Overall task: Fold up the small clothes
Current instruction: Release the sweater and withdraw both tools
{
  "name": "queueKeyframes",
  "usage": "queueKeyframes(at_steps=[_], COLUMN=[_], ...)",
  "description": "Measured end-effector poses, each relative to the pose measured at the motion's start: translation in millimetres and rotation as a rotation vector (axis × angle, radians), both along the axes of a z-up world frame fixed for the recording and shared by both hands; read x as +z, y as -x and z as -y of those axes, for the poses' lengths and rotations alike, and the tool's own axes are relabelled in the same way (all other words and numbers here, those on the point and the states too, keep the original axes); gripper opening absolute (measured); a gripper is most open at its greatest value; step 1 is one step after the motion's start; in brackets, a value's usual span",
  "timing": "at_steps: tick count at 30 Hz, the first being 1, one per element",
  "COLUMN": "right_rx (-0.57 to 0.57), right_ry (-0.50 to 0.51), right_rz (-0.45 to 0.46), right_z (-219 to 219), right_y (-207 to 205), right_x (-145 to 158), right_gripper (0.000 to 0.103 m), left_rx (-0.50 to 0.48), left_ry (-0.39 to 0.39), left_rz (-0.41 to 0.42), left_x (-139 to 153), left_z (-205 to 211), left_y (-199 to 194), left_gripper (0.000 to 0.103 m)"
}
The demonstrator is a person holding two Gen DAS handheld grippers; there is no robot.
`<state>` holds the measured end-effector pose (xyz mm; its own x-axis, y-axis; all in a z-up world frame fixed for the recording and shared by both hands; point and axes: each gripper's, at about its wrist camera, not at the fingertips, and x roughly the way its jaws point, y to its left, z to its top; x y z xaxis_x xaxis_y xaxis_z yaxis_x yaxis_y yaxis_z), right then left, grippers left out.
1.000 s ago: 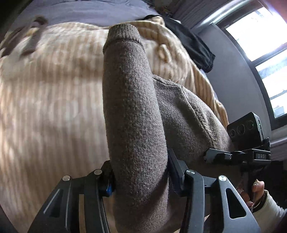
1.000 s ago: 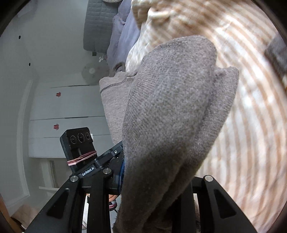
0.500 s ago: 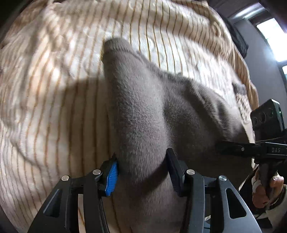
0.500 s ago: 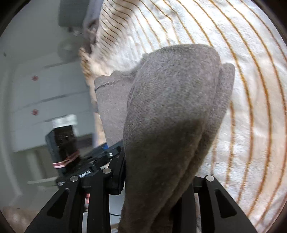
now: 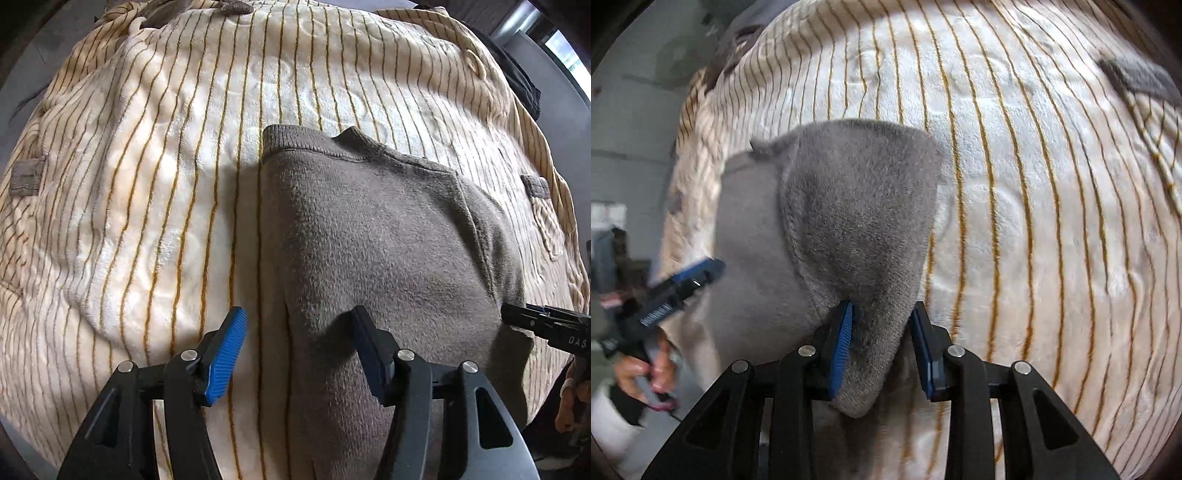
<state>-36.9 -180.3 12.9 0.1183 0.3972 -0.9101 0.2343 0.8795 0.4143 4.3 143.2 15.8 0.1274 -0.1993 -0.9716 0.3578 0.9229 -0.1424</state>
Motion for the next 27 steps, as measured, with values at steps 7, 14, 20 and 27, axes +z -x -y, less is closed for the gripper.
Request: queueKeyframes(at_steps=[7,14,20,27], right_rx=[-0.079,-0.064,0.053,0.074], right_ry=[-0.019,-0.071,-0.031,0.046], right_rz=[-0.036,0.002,-0.053,-0.131], right_z=[16.9,6.1,-33.2,-32.3], right_y=[22.4,44.2,49.2,62.7], right_x=[18.1,47.0,38.7,20.2], right_gripper=[0.043,0.049,0.052,0.059], left_rx=[-0.041,-0.038,0.005,0.018], left_ry=[-0.039,-0.071,-0.079,-0.115], left_rz=[0.006,-0.011,-0.040,-0.039], left_x=[16.8,24.5,29.5,31.0], left_z=[-8.7,-9.3,-10.5,-12.2], left_y=[23.0,42.6,53.2,58.4], left_gripper=[0.060,0.060,0.060,0.060])
